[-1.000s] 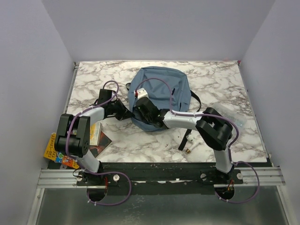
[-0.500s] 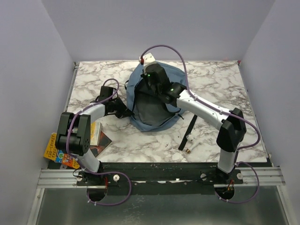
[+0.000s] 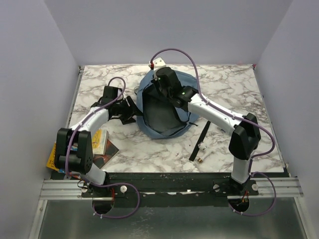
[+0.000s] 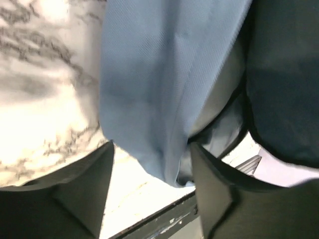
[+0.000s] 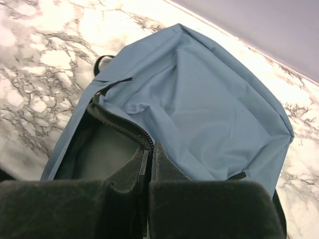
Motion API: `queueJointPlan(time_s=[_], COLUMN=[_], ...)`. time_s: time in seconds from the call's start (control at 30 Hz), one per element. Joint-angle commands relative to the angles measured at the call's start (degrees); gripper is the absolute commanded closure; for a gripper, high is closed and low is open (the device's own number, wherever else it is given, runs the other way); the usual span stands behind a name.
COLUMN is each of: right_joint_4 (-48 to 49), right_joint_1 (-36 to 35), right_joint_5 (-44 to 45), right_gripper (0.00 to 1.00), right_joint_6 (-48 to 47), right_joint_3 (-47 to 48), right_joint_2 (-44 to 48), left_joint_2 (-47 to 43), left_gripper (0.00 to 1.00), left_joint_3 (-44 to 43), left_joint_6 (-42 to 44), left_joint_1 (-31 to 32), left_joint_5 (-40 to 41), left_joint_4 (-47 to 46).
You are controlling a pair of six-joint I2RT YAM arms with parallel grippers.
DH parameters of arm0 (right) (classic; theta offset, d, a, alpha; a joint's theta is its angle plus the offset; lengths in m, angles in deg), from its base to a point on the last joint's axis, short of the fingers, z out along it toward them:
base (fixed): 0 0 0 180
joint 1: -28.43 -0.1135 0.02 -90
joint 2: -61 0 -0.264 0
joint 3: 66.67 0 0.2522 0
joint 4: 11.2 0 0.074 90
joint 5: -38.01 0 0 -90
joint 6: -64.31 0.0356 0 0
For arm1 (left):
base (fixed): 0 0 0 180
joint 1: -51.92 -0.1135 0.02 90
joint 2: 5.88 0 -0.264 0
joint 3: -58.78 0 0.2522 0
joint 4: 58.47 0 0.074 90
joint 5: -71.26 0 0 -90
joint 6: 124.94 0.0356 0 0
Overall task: Pack the student bag
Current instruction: Unzip the student bag at the center of the board, then pick up the book at the corner of the board.
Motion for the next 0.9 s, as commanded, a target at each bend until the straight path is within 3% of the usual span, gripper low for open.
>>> queueJointPlan(time_s=[0.0,0.1,0.13,0.2,0.4,0.5,0.6,0.73,0.87], right_joint_4=[0.6,-1.0,-2.3,-5.1,-8.4,-7.3,-5.0,0.2,2.1], right_joint_1=[1.4,1.4,1.4,1.4,0.8,-1.7,-4.5,-5.8,-5.8], right_joint_5=[0.0,-1.8,-3.0,-5.2,-14.9,-16.8,-17.6,-21.5,-22.4], right_gripper=[0.99,0.91,0.84,0.68,0.3,0.01,0.0,0.0,0.0], right_joint_6=[3.1,6.1,7.4,10.3,19.9,24.3,27.6,33.5,34.8], right_joint_3=[-0.7,-1.5,-1.4,-1.3,-4.4,-6.0,-7.5,-10.7,-12.7], right_joint_2=[-1.3,-1.6,-1.9,-1.7,3.2,5.7,6.9,7.4,9.0], left_joint_2=[-12.0,-19.7,-22.1,-27.6,-40.0,-43.2,-42.7,-42.0,-38.3], left_gripper=[0.29,0.24,0.21,0.02,0.02,0.02,0.02,0.02,0.02], left_joint_3=[3.5,3.3,2.8,1.0,-5.2,-9.2,-11.6,-6.9,-2.3], left_joint_6=[5.1,6.9,7.5,8.7,9.1,10.2,8.9,2.3,-0.7], left_joint_1=[-0.2,-0.4,-0.5,-0.5,-0.7,-0.7,-0.7,-3.9,-20.3], left_joint_5=[1.9,3.2,4.2,7.2,20.1,23.4,29.0,39.2,34.9], left_joint_4=[5.8,10.1,11.7,15.1,25.2,27.1,30.7,33.2,34.8])
